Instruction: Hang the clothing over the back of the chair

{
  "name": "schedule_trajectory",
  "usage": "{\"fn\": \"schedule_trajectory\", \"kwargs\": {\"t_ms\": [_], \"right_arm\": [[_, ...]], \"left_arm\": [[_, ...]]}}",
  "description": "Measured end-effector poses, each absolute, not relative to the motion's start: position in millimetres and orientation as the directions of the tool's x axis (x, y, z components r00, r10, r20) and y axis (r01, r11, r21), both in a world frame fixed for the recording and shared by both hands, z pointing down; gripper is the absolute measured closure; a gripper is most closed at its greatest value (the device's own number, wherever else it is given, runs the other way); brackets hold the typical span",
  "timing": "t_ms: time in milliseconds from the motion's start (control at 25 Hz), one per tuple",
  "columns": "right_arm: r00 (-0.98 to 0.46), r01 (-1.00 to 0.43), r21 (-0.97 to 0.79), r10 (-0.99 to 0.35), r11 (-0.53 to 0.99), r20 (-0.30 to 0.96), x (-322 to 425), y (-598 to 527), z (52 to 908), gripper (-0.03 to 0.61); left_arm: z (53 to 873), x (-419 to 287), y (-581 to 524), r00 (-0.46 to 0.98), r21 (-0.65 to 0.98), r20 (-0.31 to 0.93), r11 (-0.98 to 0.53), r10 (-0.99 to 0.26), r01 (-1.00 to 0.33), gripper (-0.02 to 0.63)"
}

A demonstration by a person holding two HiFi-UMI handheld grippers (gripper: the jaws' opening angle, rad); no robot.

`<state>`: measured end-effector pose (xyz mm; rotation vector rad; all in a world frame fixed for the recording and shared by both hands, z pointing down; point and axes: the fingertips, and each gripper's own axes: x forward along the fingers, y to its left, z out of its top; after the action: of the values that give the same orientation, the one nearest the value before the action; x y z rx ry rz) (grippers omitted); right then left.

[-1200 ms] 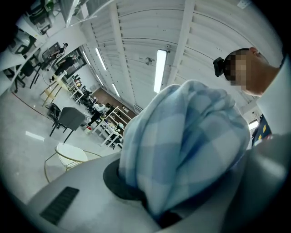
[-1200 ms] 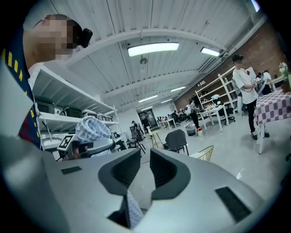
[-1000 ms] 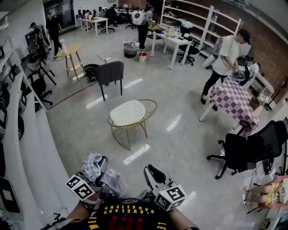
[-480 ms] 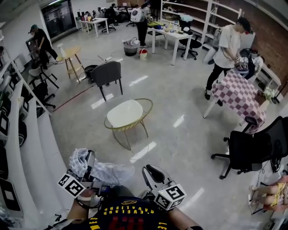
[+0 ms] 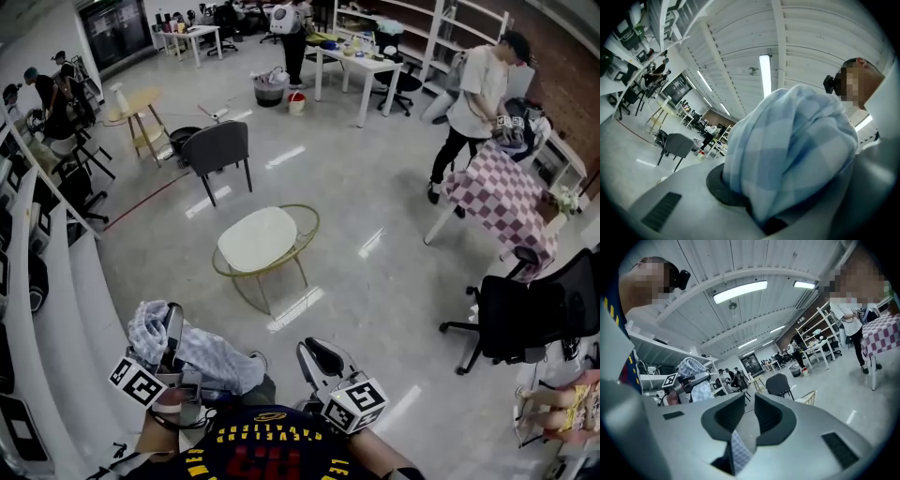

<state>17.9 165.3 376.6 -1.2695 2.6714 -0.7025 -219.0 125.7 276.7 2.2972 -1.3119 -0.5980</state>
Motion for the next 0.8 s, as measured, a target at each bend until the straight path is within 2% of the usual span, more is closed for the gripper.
{"fn": "schedule_trajectory", "kwargs": {"t_ms": [240,480,800], "right_arm": [[-0.611,-0.748,-0.419,-0.781,0.514,0.131,-23.9,88.8,369.2,0.509],[-0.588,-0.769,-0.408,-0.795,0.493,0.148,-69.2,16.9,366.4,0.509],[-0.562,-0.797,-0.398,-0.8,0.455,0.21,-111.9,-26.4,365.5,0.509]], "left_arm": [[266.5,-282.3,46.9,0.456,0.575,-0.193,-0.476,-0.869,-0.665,0.583],[250.1,-341.3,-23.5,0.46,0.525,-0.248,-0.517,-0.853,-0.676,0.583],[239.6,-405.0,-93.8,0.422,0.54,-0.311,-0.524,-0.851,-0.659,0.583]]}}
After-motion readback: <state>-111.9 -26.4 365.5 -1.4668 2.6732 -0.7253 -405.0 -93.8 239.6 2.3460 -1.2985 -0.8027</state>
